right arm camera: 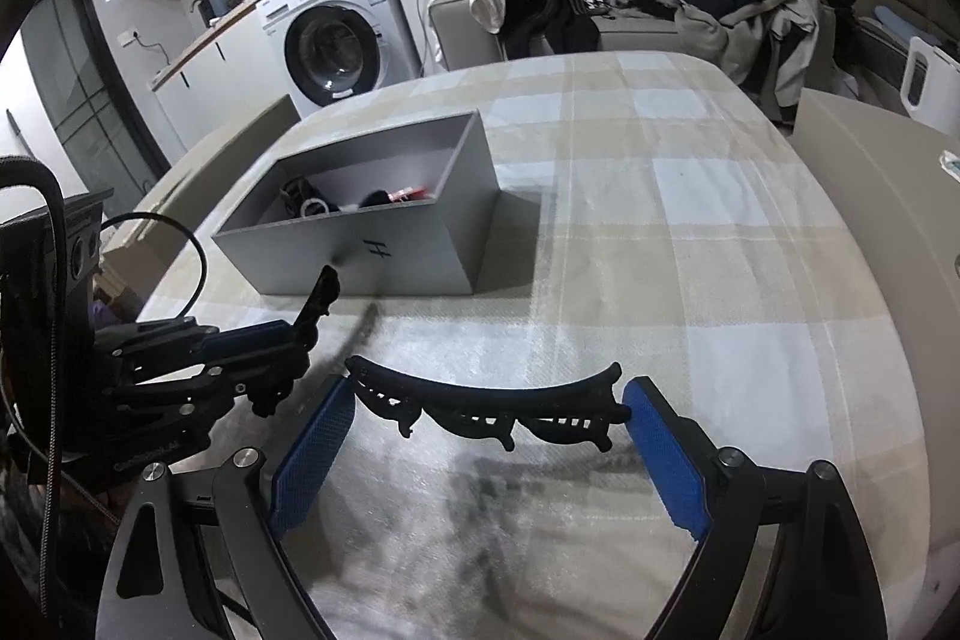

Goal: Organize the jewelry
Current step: 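Carry both black combs over the grey box and lower them inside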

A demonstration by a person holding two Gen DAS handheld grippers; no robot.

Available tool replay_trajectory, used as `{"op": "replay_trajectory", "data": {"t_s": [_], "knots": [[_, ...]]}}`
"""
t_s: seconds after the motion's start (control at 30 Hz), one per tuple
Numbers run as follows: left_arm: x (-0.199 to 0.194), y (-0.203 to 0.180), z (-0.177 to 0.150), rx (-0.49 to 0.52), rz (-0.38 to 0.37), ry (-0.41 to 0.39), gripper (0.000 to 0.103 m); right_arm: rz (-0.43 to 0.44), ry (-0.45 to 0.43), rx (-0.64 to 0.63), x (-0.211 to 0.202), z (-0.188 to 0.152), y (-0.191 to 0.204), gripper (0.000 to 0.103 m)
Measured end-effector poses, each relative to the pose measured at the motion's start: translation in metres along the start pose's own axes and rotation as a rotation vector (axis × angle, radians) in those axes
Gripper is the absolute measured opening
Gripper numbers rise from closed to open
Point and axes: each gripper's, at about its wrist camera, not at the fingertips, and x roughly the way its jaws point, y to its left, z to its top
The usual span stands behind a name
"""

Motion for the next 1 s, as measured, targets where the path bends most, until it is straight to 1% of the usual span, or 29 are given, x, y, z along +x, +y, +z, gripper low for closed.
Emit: {"op": "replay_trajectory", "data": {"t_s": [0.13,0.33,0.43,0.63,0.83,1.0], "knots": [[-0.012,0.003,0.005,-0.013,0.010,-0.039,0.014,0.019,-0.019,-0.025,-0.002,0.006,0.010,0.091],[-0.031,0.014,0.018,-0.045,-0.002,-0.119,0.014,0.053,-0.046,-0.055,-0.002,0.020,0.025,0.091],[-0.034,0.022,0.028,-0.062,0.004,-0.151,0.014,0.090,-0.063,-0.054,0.001,0.033,0.031,0.091],[-0.033,0.037,0.046,-0.065,0.035,-0.198,0.014,0.131,-0.083,-0.047,0.017,0.061,0.038,0.091],[-0.021,0.051,0.056,-0.073,0.060,-0.199,0.014,0.150,-0.073,-0.035,0.036,0.080,0.040,0.091],[-0.015,0.057,0.057,-0.087,0.060,-0.190,0.014,0.163,-0.068,-0.049,0.046,0.089,0.042,0.091]]}}
